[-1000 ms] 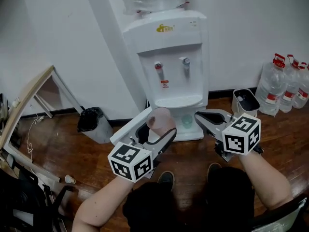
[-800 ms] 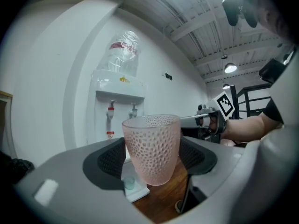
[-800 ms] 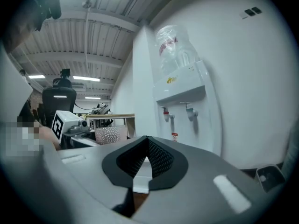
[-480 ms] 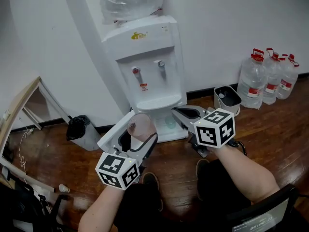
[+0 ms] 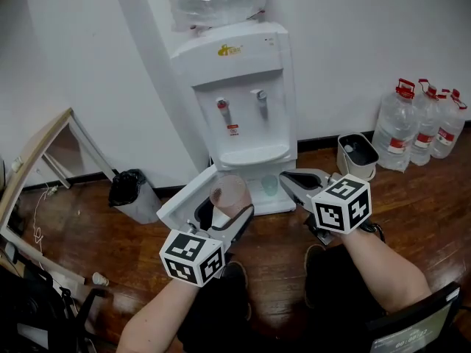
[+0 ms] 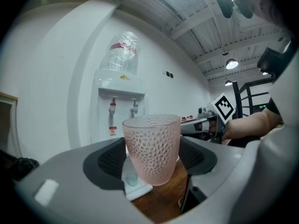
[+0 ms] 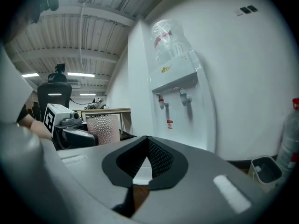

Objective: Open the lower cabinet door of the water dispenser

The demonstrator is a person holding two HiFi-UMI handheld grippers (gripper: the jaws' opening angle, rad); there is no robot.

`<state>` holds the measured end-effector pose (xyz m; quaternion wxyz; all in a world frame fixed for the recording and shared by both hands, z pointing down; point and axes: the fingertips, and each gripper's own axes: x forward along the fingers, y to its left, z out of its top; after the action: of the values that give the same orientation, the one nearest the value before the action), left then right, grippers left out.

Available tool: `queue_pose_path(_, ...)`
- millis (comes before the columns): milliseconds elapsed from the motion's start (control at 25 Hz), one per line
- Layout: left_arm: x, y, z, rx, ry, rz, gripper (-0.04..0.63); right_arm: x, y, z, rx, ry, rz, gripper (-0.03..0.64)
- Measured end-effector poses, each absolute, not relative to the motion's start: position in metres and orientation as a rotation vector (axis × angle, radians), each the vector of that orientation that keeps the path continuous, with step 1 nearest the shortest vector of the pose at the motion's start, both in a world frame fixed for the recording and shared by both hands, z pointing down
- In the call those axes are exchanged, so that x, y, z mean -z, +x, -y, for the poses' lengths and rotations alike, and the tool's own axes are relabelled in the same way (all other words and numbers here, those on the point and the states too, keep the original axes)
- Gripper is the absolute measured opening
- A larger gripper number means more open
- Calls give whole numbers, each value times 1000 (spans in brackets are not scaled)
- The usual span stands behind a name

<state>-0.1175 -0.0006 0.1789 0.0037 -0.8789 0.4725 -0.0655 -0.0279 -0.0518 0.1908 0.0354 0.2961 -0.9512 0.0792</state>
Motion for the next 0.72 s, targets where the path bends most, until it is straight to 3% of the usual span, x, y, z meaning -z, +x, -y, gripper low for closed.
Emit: queue_pose_path(720,-194,-114,10,294,-2755,-1431,353,-192,-27,44,-220,859,2929,2)
